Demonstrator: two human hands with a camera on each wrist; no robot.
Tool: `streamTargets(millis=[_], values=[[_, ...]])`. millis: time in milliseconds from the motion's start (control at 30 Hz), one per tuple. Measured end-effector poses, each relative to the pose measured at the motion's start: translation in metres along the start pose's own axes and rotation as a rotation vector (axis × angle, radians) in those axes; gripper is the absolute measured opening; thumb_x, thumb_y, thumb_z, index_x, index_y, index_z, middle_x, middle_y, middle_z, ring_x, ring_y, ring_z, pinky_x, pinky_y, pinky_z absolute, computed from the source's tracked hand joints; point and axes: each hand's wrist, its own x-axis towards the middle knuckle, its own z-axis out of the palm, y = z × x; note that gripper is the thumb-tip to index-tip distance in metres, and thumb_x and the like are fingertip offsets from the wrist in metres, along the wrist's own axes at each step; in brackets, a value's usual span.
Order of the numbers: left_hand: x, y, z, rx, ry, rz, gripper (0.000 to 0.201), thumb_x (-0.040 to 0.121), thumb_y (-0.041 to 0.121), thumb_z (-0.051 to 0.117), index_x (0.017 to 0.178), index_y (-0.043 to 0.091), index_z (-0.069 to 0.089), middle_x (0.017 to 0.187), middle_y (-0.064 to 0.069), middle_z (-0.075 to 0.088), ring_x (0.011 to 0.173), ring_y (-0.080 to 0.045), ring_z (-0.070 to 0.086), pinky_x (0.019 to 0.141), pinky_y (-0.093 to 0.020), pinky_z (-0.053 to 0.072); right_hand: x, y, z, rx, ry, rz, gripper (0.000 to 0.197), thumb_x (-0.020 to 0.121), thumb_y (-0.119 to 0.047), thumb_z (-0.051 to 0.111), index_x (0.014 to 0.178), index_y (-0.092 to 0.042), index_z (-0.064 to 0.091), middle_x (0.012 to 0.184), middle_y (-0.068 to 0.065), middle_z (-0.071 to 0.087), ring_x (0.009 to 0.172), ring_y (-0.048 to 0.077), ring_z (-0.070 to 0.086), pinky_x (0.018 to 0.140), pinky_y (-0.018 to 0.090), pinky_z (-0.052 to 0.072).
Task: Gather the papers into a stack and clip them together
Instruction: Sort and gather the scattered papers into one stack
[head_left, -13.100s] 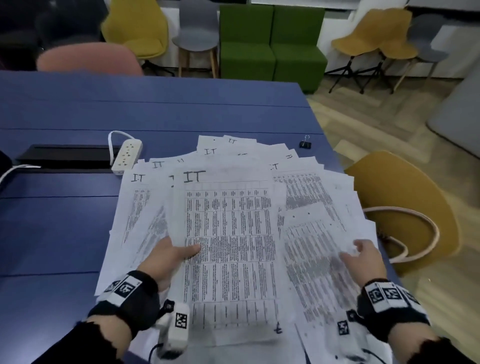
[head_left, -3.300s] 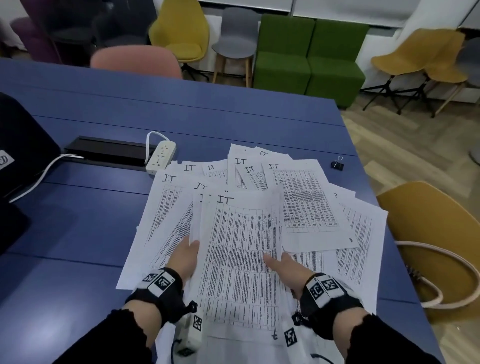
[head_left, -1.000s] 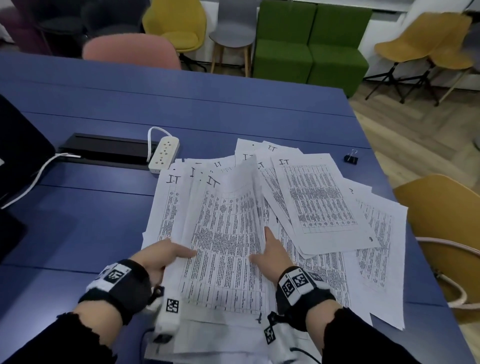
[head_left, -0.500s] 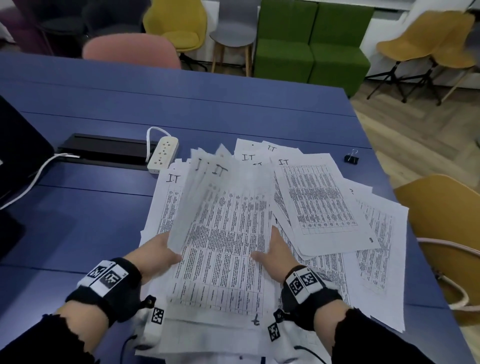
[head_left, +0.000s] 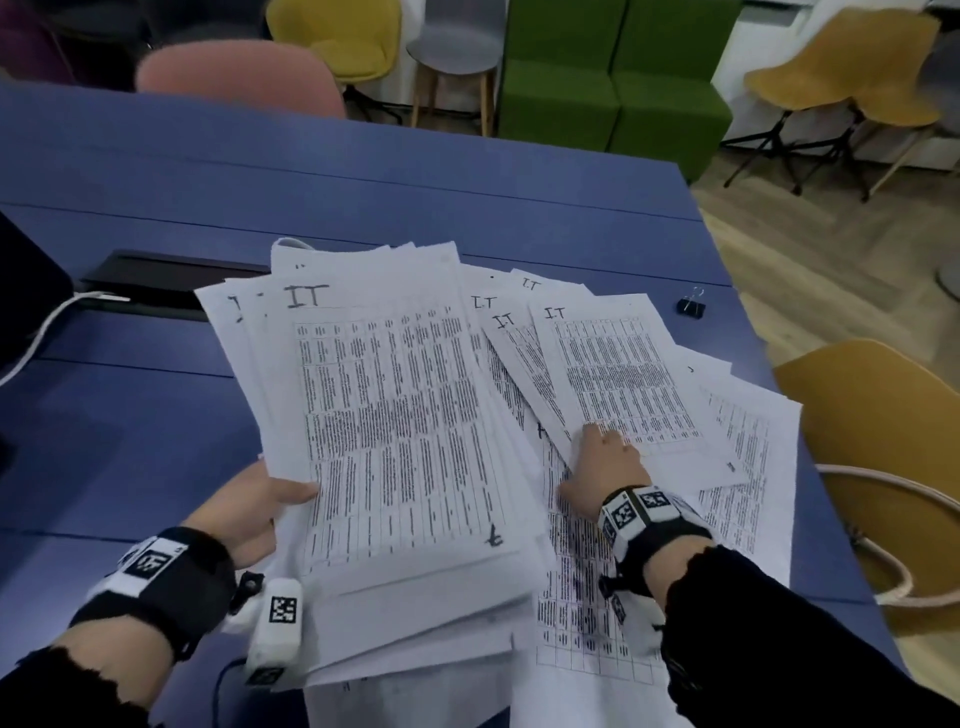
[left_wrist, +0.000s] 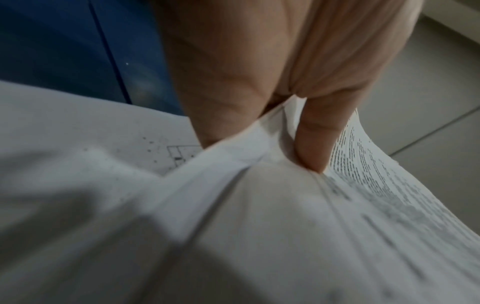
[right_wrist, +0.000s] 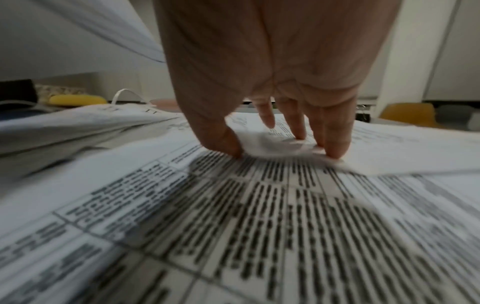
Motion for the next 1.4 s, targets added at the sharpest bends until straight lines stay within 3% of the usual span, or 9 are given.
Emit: streamTargets(millis=[133,300,433,600,800,967,1100,1233,1400], values=[[0.005,-0.008,0.002,0.022,-0.005,-0.041,0.046,0.090,-0.017,0.042,0.126,0.007,0.056,0.122,-0.018,0.067,0.116,-0.037,0.060,0.104,-0.052,0.040,0.003,0.000,-0.002,-0.176,0.009,-0.046,0.056,0.085,-0.006,0.055,0.135,-0.009,0.029,0.137,0.022,0.040,0.117,0.037,0.048,0.091,0.042,0.049],[0.003,-0.015,0.007,0.030,-0.004,-0.060,0.046,0.089,-0.016,0.044,0.128,0.006,0.056,0.125,-0.019,0.065,0.120,-0.038,0.057,0.109,-0.056,0.034,-0.017,0.007,-0.016,-0.234,-0.023,-0.172,0.042,0.090,-0.008,0.046,0.131,-0.006,0.039,0.128,0.014,0.051,0.108,0.032,0.058,0.081,0.038,0.048],[0.001,-0.019,0.012,-0.006,-0.029,-0.056,0.048,0.085,-0.012,0.049,0.130,0.005,0.055,0.127,-0.019,0.063,0.123,-0.040,0.055,0.110,-0.058,0.032,-0.064,0.017,0.007,-0.104,0.021,-0.368,0.032,0.084,-0.017,0.055,0.116,-0.016,0.052,0.121,0.003,0.050,0.091,0.026,0.061,0.072,0.034,0.050],[-0.002,-0.027,0.031,-0.020,-0.049,-0.083,0.055,0.075,-0.008,0.055,0.129,0.001,0.054,0.126,-0.022,0.063,0.121,-0.042,0.056,0.110,-0.059,0.032,-0.121,0.038,0.040,0.381,-0.137,-0.418,0.036,0.082,-0.029,0.050,0.117,-0.028,0.058,0.116,-0.007,0.059,0.100,0.018,0.061,0.089,0.036,0.051],[-0.006,-0.031,0.060,0.138,-0.039,-0.118,0.038,0.088,-0.017,0.045,0.121,-0.001,0.057,0.117,-0.025,0.066,0.114,-0.042,0.058,0.107,-0.057,0.037,-0.152,0.059,0.036,0.516,-0.366,-0.580,0.031,0.083,-0.001,0.041,0.098,-0.009,0.067,0.082,-0.025,0.063,0.079,-0.008,0.057,0.072,0.004,0.040],[-0.003,-0.041,0.073,0.256,0.028,-0.137,0.046,0.086,-0.015,0.050,0.129,0.002,0.051,0.133,-0.020,0.057,0.127,-0.036,0.048,0.116,-0.053,0.025,-0.136,0.104,0.025,0.624,-0.030,-0.193,0.015,0.089,-0.010,0.049,0.094,-0.020,0.059,0.096,-0.003,0.066,0.093,0.014,0.061,0.069,0.016,0.043],[-0.006,-0.045,0.091,0.336,0.095,-0.126,0.061,0.086,-0.015,0.048,0.142,0.005,0.037,0.136,-0.021,0.050,0.129,-0.037,0.045,0.115,-0.050,0.028,-0.106,0.133,0.017,0.642,0.110,0.161,0.026,0.092,-0.011,0.050,0.118,-0.008,0.054,0.116,0.009,0.059,0.102,0.022,0.055,0.085,0.026,0.039],[-0.006,-0.049,0.103,0.431,0.233,0.009,0.047,0.086,0.000,0.059,0.130,0.009,0.047,0.103,-0.010,0.062,0.091,-0.026,0.060,0.081,-0.043,0.052,-0.089,0.133,0.015,0.695,-0.028,0.242,0.042,0.091,-0.017,0.056,0.128,0.001,0.045,0.118,0.014,0.056,0.100,0.024,0.052,0.089,0.031,0.040],[0.000,-0.043,0.122,0.425,0.342,0.120,0.039,0.090,0.006,0.059,0.128,0.006,0.048,0.104,-0.006,0.060,0.085,-0.020,0.058,0.065,-0.028,0.046,-0.073,0.109,0.019,0.690,-0.022,0.274,0.028,0.093,-0.004,0.039,0.119,0.001,0.049,0.115,0.018,0.058,0.096,0.028,0.055,0.085,0.035,0.045]])
